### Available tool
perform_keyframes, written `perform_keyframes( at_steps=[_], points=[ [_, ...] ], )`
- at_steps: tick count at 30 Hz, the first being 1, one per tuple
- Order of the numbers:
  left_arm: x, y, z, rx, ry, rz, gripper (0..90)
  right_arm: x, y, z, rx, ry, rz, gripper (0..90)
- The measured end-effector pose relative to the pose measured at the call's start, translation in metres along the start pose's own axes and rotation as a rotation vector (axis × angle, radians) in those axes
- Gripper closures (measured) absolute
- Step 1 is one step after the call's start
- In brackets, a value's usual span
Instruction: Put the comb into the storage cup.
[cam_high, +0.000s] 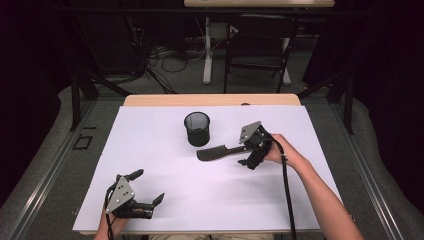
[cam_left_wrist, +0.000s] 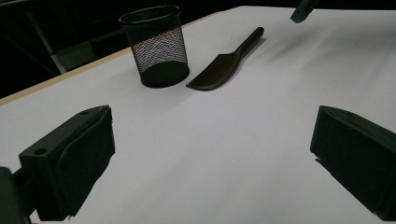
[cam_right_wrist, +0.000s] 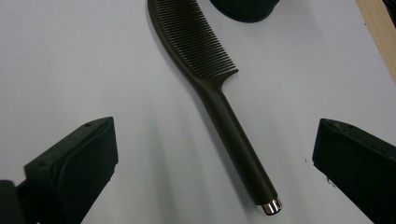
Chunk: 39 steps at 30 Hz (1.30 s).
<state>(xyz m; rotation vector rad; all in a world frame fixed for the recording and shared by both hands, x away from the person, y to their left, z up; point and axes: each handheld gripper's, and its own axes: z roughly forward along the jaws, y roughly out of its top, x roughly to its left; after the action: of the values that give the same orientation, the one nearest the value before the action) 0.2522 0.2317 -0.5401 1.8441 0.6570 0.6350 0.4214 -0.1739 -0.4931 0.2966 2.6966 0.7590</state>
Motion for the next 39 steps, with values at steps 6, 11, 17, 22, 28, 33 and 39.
perform_keyframes(
  at_steps=[6, 11, 17, 22, 28, 33, 39],
  points=[
    [0.0, 0.0, 0.0, 0.0, 0.0, 0.001, 0.0, -0.006, 0.005, 0.007, 0.047, 0.001, -0.044, 0.0],
    [0.0, 0.0, 0.0, 0.001, -0.001, 0.001, 0.0, -0.013, 0.007, 0.012, 0.074, 0.021, -0.061, 0.0],
    [0.0, 0.0, 0.0, 0.001, -0.002, 0.0, 0.0, -0.017, 0.012, 0.02, 0.097, 0.041, -0.098, 0.9],
    [0.001, 0.0, 0.0, -0.001, -0.001, -0.001, 0.0, -0.019, 0.018, 0.026, 0.108, 0.064, -0.128, 6.0],
    [0.001, 0.0, 0.0, 0.0, -0.002, 0.001, 0.0, -0.018, 0.023, 0.034, 0.171, 0.08, -0.188, 13.1],
    [0.0, 0.0, 0.0, -0.003, -0.001, -0.001, 0.0, -0.018, 0.029, 0.039, 0.202, 0.091, -0.222, 17.5],
    [0.001, 0.0, 0.0, -0.003, -0.001, -0.001, 0.0, -0.016, 0.036, 0.047, 0.252, 0.084, -0.274, 38.1]
  ],
)
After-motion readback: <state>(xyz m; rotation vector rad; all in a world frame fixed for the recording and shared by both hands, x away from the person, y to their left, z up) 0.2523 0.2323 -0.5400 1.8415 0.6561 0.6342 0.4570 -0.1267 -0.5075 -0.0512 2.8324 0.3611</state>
